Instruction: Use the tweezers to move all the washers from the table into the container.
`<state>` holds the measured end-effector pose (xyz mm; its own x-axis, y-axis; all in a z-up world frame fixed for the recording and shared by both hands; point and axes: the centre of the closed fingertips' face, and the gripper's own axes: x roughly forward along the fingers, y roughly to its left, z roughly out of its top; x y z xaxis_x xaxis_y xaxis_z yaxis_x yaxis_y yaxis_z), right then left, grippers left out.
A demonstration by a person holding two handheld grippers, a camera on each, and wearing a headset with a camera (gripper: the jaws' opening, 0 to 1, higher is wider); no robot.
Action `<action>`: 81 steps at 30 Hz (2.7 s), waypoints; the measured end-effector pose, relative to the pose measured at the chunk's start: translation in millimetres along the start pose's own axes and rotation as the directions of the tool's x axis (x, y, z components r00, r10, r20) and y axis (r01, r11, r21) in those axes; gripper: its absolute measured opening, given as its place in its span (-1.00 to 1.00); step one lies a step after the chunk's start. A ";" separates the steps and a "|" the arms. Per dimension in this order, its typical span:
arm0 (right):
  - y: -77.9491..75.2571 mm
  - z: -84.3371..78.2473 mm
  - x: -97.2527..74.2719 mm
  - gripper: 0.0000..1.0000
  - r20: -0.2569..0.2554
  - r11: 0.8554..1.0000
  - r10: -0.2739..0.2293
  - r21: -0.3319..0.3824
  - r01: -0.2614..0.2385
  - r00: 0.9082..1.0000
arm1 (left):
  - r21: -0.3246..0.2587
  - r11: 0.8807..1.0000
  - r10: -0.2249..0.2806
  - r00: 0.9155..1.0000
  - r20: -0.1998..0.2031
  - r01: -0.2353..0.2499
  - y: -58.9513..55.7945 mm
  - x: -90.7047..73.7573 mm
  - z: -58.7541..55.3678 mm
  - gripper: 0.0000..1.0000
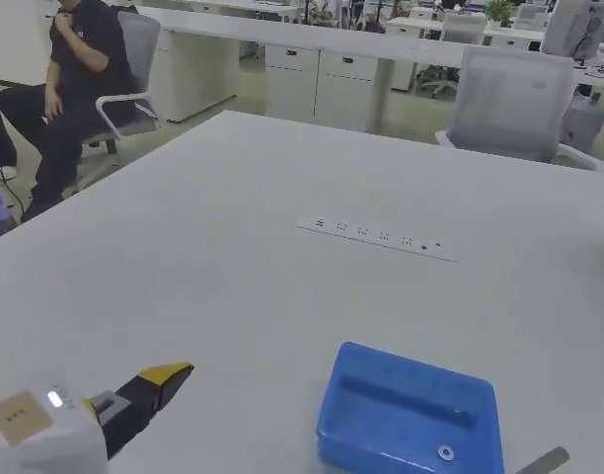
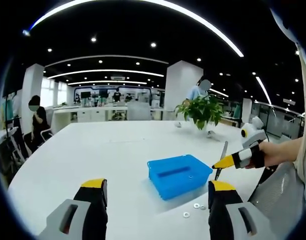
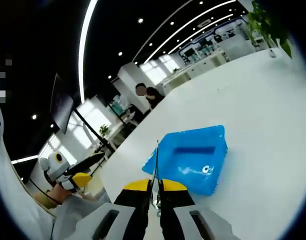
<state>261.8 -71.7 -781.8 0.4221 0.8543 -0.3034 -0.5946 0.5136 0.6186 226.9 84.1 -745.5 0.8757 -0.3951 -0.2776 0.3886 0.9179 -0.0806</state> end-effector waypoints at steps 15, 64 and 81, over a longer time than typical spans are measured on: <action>-3.2 46.9 22.0 -0.94 0.024 0.995 0.024 -0.099 -0.022 0.999 | -0.006 1.000 0.005 1.000 0.006 -0.005 0.5 -0.8 0.9 0.68; -63.3 21.5 80.7 -0.94 -0.198 0.912 -0.085 -0.411 -0.004 0.976 | -0.023 1.000 0.003 1.000 0.013 -0.002 3.6 -0.9 1.5 0.64; -36.6 37.0 67.6 -0.93 -0.122 0.886 -0.043 -0.463 -0.018 0.992 | -0.026 1.000 0.006 1.000 0.017 -0.006 3.9 -1.0 2.3 0.65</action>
<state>337.4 -35.7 -798.2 0.3608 0.8347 -0.4160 -0.8513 0.4769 0.2186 228.2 88.0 -743.3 0.8829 -0.3898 -0.2617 0.3759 0.9209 -0.1033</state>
